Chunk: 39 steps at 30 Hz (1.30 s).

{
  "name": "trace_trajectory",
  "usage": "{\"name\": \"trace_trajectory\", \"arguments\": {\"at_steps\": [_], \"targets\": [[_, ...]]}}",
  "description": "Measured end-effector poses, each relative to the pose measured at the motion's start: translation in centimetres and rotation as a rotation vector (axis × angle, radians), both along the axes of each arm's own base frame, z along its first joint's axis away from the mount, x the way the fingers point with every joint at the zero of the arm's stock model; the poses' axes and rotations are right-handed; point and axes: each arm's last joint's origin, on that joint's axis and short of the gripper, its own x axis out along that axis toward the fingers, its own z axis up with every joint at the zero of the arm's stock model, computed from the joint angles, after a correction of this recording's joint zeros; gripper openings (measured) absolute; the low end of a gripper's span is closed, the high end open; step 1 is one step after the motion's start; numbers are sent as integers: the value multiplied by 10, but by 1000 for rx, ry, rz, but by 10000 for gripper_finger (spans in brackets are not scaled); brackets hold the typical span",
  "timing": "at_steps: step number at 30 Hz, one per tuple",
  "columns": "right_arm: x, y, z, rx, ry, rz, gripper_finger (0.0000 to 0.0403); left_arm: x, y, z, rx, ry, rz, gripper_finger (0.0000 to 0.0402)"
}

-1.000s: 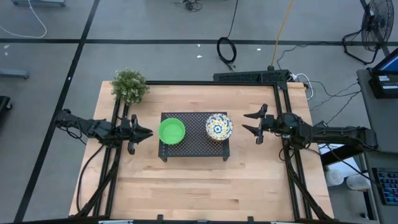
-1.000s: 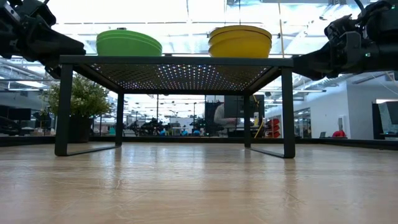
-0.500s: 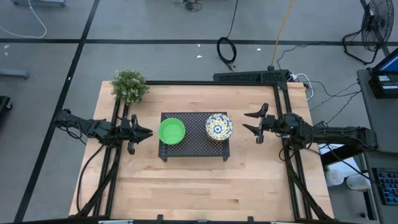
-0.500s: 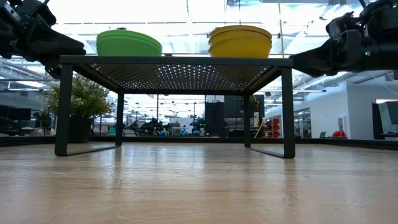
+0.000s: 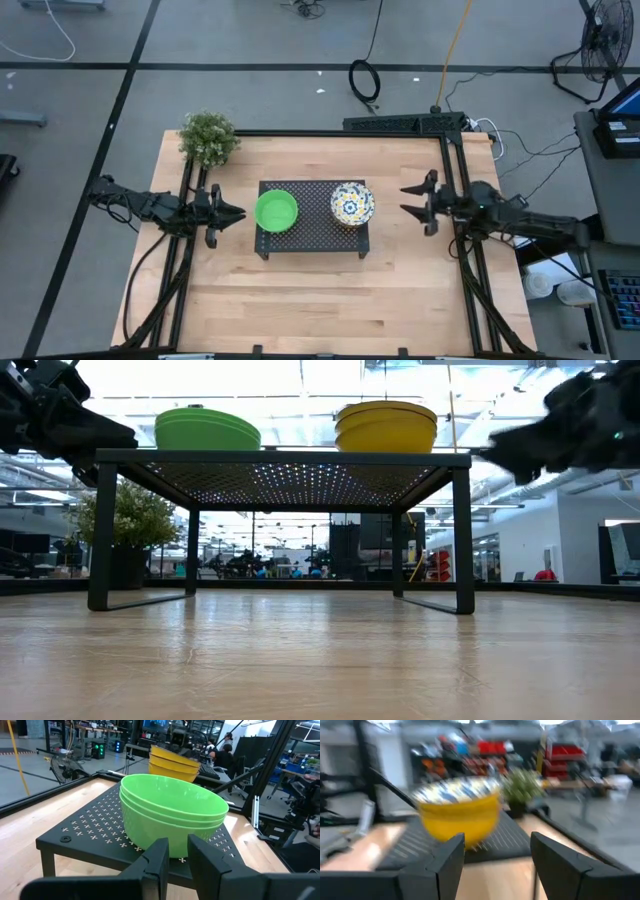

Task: Pick & Place Mini bowls
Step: Return to Home Position

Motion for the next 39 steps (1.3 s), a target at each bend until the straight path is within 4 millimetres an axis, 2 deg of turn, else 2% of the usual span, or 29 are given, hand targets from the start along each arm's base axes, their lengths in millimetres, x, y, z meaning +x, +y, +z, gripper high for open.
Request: {"name": "trace_trajectory", "arguments": {"at_steps": [3,10,39], "targets": [[-6,3,7,-53,-76,66,213,0,0,0,0,0,0,74],[-12,6,17,-102,-185,90,216,0,0,0,0,0,0,74],[-11,5,16,-99,-172,90,214,0,0,0,4,1,0,74]]}}
